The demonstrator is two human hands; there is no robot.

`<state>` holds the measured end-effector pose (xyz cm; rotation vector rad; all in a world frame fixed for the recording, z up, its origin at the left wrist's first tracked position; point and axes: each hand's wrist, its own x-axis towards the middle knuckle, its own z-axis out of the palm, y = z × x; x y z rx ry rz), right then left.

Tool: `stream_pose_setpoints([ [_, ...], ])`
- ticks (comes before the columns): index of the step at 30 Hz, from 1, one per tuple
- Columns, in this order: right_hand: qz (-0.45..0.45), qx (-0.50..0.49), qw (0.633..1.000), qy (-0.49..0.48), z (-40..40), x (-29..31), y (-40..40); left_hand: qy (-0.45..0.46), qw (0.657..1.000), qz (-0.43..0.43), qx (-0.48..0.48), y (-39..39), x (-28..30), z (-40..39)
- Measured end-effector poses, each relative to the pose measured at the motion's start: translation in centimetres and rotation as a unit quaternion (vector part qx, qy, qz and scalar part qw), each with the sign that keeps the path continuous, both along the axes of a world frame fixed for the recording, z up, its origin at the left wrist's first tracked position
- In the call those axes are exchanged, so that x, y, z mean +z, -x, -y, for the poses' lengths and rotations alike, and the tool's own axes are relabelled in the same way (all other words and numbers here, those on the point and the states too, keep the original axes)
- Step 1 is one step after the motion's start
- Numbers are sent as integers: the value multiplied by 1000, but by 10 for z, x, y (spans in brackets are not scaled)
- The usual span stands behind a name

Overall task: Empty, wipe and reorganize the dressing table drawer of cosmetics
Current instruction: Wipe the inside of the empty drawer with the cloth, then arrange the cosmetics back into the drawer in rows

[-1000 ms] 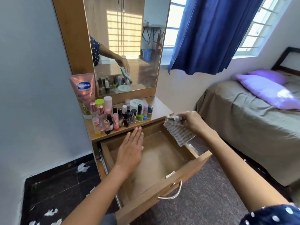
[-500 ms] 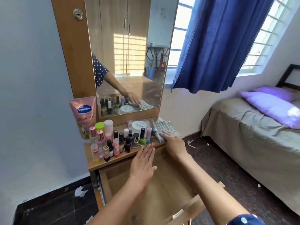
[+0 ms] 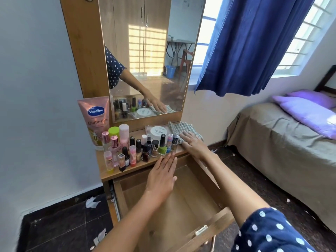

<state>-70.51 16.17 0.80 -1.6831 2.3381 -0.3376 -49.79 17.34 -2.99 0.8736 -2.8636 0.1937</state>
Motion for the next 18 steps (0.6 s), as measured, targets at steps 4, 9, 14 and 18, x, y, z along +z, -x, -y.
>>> stream_pose_setpoints([
  [4,47,-4,994,97,-19,7,-7,-36,998,-51,0,-24,-1,-14],
  [9,48,-136,939,313,-77,-15,-65,-54,986,-140,73,-74,-15,-32],
  [14,48,-55,992,107,-105,-35,-144,-89,974,-157,139,-108,-25,-51],
  [18,21,24,999,17,-91,-52,-191,-113,972,-139,153,-116,-29,-58],
])
